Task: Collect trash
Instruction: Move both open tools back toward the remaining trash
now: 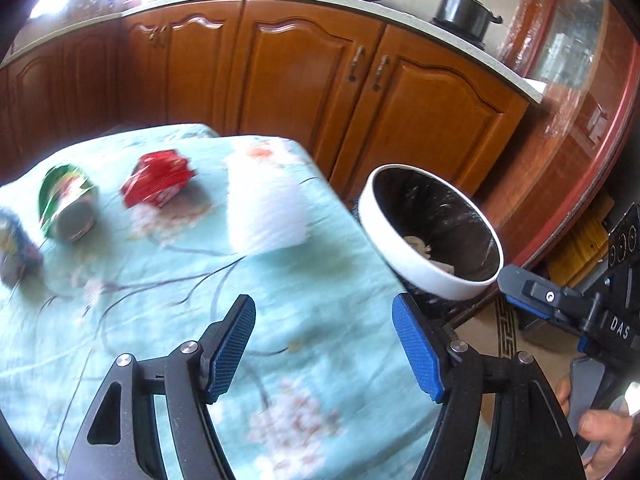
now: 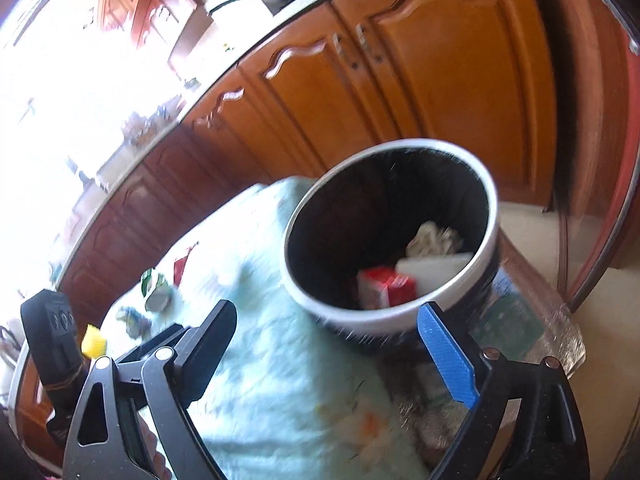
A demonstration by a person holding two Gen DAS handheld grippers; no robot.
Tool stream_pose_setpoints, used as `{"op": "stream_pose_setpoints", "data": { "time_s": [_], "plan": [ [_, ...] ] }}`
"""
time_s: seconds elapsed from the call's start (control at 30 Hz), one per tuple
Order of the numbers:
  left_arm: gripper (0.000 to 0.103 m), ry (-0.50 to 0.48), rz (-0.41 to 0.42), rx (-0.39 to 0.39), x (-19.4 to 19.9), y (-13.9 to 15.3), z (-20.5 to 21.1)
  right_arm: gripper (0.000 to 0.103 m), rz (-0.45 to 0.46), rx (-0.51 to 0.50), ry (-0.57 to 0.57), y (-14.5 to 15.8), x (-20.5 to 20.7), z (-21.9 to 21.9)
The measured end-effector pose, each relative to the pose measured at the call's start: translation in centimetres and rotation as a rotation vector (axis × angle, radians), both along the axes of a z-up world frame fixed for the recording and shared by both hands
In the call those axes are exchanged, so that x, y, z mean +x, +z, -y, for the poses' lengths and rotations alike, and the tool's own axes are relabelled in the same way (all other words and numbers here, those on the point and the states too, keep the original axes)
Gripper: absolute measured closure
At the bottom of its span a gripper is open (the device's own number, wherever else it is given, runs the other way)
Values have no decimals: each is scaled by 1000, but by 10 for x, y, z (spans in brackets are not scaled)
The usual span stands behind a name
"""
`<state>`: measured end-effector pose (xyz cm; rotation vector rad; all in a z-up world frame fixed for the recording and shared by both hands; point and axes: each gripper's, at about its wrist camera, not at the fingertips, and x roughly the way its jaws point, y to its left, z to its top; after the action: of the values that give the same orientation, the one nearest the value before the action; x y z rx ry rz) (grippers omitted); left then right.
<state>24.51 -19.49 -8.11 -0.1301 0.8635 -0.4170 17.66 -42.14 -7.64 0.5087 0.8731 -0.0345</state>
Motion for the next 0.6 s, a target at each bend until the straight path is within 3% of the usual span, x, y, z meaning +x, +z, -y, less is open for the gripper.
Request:
{"op": "stream_pose_setpoints", "data": {
  "time_s": [0.07,0.13,0.23,0.37,0.5,0.6],
  "plan": [
    [32,26,-3,-1,-7,0,-15,8,-10,-19,23,0,0,-16],
    [32,59,-4,4,-13,2,-30,1,-25,-71,32,2,1,-33],
    [31,103,-10,-6,-22,3,-53,0,-11,-138,73,7,2,-57],
    [31,165,-16,-2,-33,4,-84,0,18,-94,149,3,6,-78],
    [31,231,-24,6,-41,3,-115,0,78,18,128,-4,10,-87],
    [31,288,-33,7,-43,2,-138,0,102,-2,127,-3,18,-100]
  ]
}}
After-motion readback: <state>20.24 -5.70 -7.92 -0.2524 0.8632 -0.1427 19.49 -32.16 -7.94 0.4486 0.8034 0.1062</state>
